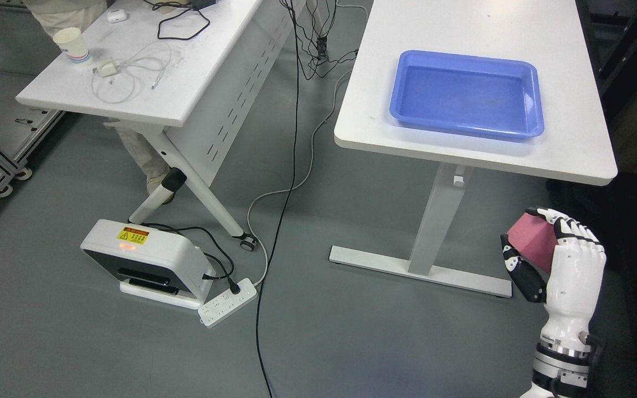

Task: Pick pink block from left shelf to tray
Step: 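Turn and drive to the white table holding the block in the right hand, then lower the pink block into the blue tray with the right hand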

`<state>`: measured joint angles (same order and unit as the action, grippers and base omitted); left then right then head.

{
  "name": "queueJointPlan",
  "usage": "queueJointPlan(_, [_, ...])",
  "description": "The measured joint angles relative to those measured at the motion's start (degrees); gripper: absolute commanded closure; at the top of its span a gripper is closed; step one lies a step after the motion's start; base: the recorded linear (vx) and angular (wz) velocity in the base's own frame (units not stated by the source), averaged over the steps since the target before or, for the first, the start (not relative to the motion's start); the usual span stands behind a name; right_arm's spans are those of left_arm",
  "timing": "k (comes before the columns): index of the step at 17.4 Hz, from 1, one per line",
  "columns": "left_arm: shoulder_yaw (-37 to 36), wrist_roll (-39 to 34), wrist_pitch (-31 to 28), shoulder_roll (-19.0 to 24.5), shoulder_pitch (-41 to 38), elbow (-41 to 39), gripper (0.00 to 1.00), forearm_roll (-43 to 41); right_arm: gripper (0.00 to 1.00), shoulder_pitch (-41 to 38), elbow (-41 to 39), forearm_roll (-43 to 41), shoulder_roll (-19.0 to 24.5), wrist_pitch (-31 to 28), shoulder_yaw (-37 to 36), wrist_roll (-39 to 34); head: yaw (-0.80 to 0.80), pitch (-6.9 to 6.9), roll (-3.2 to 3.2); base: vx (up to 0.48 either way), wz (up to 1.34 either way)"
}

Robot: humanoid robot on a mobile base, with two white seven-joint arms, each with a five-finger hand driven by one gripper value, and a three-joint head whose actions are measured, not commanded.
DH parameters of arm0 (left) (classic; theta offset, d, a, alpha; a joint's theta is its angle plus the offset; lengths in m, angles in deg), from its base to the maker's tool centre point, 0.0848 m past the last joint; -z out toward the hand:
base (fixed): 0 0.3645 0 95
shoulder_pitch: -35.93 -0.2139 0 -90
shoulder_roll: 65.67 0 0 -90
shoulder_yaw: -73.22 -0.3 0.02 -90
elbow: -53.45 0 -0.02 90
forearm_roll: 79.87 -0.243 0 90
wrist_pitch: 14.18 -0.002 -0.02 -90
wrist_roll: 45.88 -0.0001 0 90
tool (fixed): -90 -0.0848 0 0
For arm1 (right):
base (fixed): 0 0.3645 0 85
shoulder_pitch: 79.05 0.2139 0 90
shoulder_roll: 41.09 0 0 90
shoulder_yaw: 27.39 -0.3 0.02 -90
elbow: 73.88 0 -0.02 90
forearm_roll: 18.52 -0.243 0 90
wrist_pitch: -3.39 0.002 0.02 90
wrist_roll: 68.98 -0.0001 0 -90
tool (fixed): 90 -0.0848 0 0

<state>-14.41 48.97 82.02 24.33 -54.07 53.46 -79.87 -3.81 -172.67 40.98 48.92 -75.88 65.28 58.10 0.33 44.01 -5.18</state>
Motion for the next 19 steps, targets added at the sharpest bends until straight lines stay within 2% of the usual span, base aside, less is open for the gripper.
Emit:
queueJointPlan(14, [0.00, 0.00, 0.00, 0.00, 0.00, 0.00, 0.00, 0.00, 0.94, -0.06, 0.00, 0.00, 0.00, 0.00, 0.04, -0.06, 0.00, 0.00, 0.00, 0.316, -0.08])
queueJointPlan(19, [0.00, 0.00, 0.00, 0.00, 0.01, 0.00, 0.00, 0.00, 0.88, -0.07, 0.00, 0.00, 0.00, 0.00, 0.11, -1.39, 0.00, 0.00, 0.00, 0.240, 0.03])
